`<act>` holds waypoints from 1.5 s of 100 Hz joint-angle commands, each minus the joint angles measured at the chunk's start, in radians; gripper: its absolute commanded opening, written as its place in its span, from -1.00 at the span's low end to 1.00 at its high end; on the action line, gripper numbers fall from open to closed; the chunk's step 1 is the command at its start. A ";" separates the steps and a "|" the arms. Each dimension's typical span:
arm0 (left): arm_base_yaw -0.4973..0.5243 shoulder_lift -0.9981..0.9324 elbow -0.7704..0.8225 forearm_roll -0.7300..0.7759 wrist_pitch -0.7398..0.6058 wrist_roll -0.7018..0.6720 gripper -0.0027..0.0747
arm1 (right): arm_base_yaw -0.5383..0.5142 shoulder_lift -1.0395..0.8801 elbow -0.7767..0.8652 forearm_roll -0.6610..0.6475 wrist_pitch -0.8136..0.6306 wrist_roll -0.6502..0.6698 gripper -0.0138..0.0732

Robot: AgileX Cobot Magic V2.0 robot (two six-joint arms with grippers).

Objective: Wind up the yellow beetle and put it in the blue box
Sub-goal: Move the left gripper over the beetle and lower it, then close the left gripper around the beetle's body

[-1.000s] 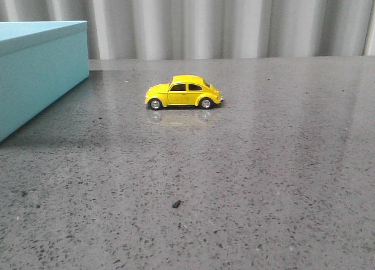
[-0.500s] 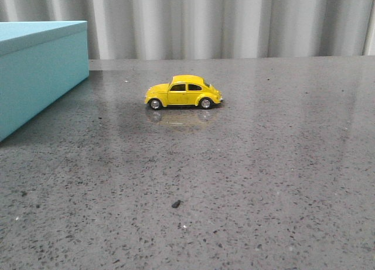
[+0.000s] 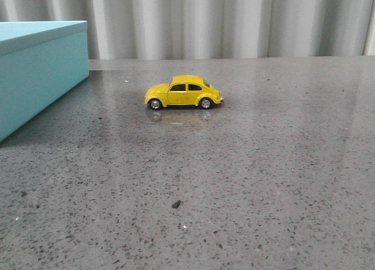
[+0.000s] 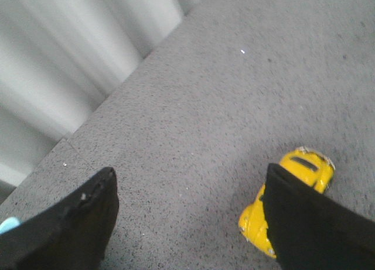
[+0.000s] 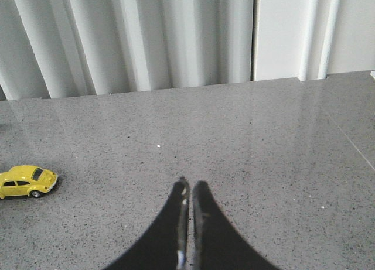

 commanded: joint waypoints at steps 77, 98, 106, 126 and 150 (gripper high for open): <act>-0.014 0.301 -0.280 -0.277 0.260 0.509 0.31 | 0.000 0.017 -0.016 -0.007 -0.051 -0.003 -0.82; -0.014 0.360 -0.320 -0.267 0.289 0.509 0.31 | 0.000 0.017 -0.016 -0.007 -0.044 -0.003 -0.82; -0.011 0.367 -0.320 -0.259 0.294 0.511 0.31 | 0.000 0.017 -0.016 -0.007 -0.040 -0.003 -0.82; -0.008 0.396 -0.320 -0.215 0.296 0.513 0.31 | 0.000 0.017 -0.016 -0.007 -0.044 -0.003 -0.82; -0.008 0.421 -0.320 -0.214 0.290 0.513 0.31 | 0.000 0.017 -0.016 -0.007 -0.048 -0.003 -0.82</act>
